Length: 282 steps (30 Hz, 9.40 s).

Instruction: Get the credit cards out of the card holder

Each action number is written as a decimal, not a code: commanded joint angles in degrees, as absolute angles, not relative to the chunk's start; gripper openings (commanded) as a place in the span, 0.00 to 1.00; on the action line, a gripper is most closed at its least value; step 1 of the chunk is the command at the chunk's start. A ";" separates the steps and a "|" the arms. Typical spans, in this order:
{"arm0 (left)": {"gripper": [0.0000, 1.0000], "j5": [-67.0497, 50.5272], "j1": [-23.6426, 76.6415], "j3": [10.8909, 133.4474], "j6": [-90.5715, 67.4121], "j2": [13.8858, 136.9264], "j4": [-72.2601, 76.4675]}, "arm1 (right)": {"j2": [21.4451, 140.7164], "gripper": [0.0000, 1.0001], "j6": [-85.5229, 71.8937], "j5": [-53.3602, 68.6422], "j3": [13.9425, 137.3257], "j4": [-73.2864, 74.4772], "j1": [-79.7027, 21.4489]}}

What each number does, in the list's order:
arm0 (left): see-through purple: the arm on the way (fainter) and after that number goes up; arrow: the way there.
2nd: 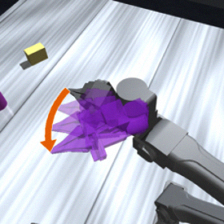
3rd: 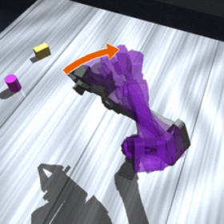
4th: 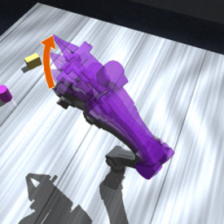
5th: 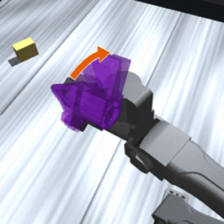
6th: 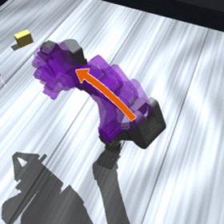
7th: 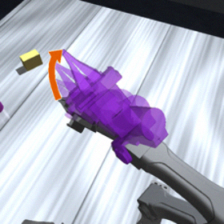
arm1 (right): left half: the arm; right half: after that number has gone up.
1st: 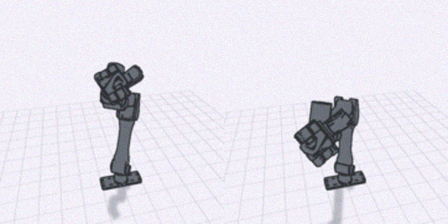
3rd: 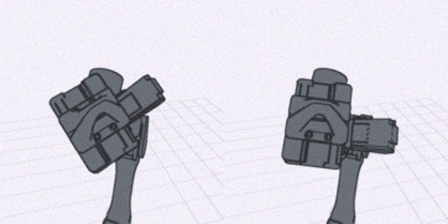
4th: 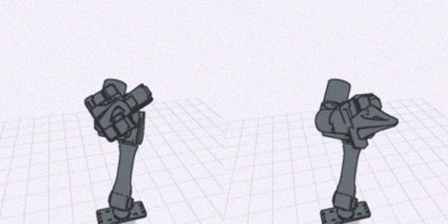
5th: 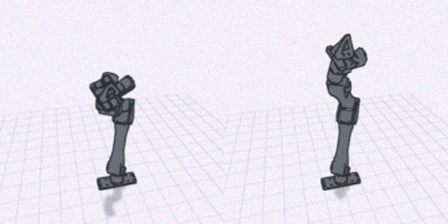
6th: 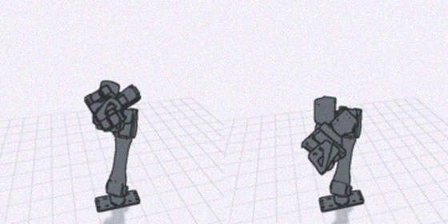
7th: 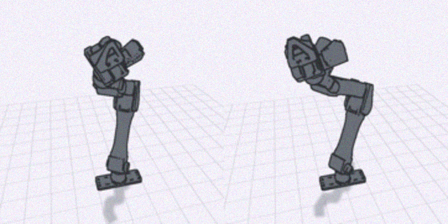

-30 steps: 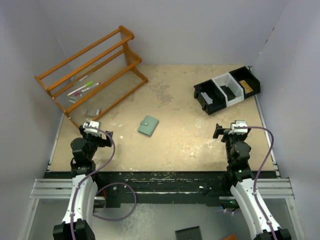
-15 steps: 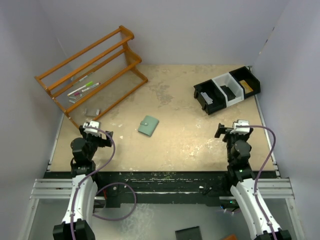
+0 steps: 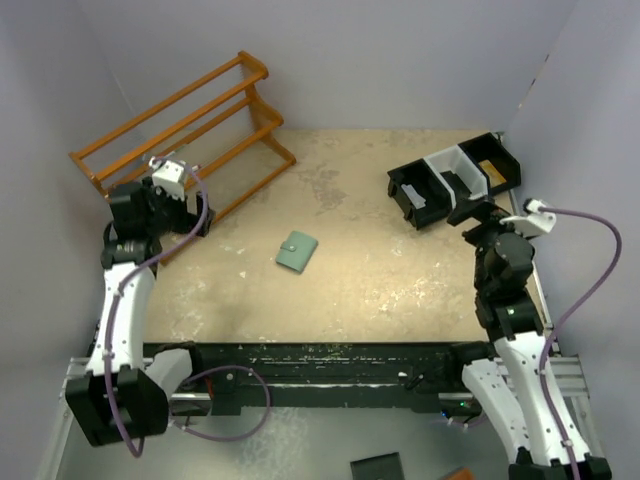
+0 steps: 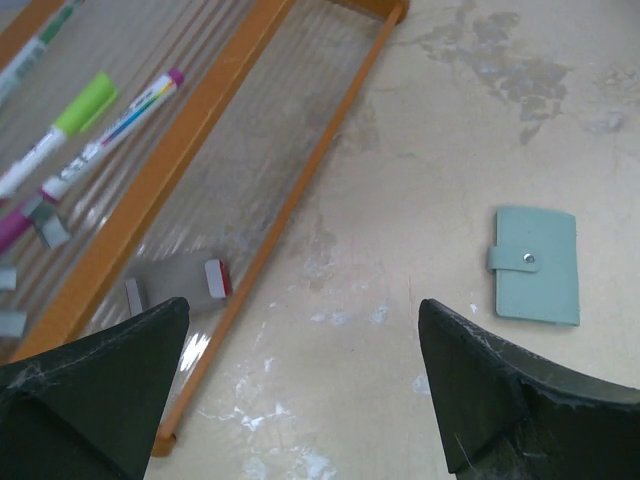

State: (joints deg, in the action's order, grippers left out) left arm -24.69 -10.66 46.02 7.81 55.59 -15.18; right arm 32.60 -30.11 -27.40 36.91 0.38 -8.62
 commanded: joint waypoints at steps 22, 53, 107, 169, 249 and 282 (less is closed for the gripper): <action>0.99 -25.81 14.42 61.08 20.71 81.94 -32.53 | 76.78 0.89 -31.43 -15.54 49.14 0.38 -33.85; 0.60 -25.32 23.89 75.13 18.83 114.31 -24.85 | 82.69 0.92 -21.97 -13.93 68.18 15.39 -11.05; 0.00 -28.56 22.47 86.93 18.28 75.21 -59.69 | 104.59 0.13 -16.21 -20.97 77.05 14.01 -22.86; 0.00 -55.05 19.87 84.71 -5.96 66.03 -37.82 | 73.48 0.66 -50.49 37.11 52.14 -44.13 -45.72; 0.00 -4.88 18.23 67.60 3.48 63.04 -39.93 | 83.66 0.00 -35.04 -8.37 85.39 11.64 -60.93; 0.88 -21.15 16.42 71.82 7.92 58.30 -43.26 | 72.04 0.00 -32.14 2.93 71.07 7.27 -48.60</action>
